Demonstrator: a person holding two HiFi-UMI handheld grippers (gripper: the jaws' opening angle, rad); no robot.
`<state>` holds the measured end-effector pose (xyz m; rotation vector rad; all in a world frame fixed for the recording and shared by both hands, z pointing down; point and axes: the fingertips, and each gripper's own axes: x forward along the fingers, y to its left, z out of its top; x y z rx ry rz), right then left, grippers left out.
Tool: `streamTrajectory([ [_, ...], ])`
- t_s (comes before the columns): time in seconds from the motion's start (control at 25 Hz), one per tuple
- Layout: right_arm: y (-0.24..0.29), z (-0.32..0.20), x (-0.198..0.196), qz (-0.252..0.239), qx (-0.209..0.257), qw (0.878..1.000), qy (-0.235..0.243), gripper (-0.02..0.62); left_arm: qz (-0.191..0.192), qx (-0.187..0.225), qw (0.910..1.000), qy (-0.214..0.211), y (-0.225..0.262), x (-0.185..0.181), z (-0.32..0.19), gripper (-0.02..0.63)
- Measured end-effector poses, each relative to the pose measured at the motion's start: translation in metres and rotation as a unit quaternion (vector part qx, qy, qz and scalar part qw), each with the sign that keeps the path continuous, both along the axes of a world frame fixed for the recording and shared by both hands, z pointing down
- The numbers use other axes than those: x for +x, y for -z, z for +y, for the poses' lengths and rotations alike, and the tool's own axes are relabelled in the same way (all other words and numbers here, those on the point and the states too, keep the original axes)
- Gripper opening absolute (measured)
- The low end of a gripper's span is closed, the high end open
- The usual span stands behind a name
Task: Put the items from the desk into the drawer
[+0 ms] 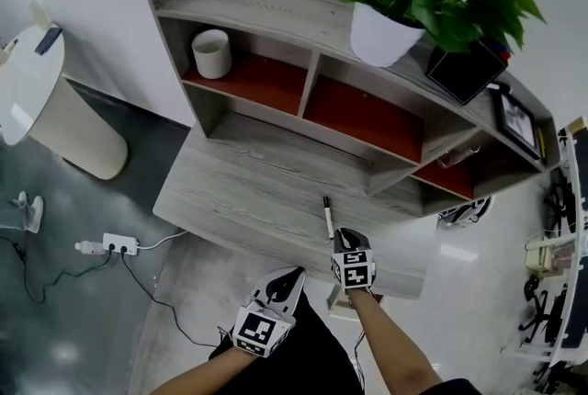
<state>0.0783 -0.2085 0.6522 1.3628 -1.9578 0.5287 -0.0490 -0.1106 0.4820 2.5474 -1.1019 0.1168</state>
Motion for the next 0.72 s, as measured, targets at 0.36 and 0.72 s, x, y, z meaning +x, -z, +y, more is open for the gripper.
streamTrajectory([
  [0.36,-0.045,-0.019,-0.007,0.019,-0.056,0.998,0.027,0.096,-0.01,-0.017,0.9994,0.03,-0.003,-0.018,-0.015,0.012],
  [0.72,-0.093,-0.029,-0.001,0.041,-0.116,0.992,0.023,0.1,-0.026,-0.019,0.9964,0.078,-0.008,-0.04,-0.034,0.012],
])
